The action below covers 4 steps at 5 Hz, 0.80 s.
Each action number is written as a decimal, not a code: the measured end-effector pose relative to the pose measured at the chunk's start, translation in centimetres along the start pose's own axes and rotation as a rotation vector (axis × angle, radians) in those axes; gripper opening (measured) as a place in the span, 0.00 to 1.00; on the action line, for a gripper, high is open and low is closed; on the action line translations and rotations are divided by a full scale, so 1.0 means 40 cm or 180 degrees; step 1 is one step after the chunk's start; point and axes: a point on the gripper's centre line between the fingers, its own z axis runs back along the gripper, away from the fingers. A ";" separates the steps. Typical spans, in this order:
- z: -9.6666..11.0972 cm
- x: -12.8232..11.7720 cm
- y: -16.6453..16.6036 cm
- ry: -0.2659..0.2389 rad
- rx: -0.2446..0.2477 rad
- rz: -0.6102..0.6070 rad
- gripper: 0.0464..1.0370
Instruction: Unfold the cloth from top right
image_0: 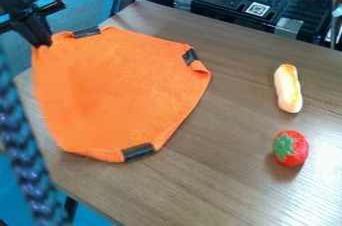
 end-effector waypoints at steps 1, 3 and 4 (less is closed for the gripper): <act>-0.015 -0.015 0.035 0.0024 0.0190 -0.0158 0.01; -0.079 -0.017 0.100 0.0148 0.0635 -0.0521 0.01; -0.089 -0.013 0.120 0.0152 0.0752 -0.0553 0.03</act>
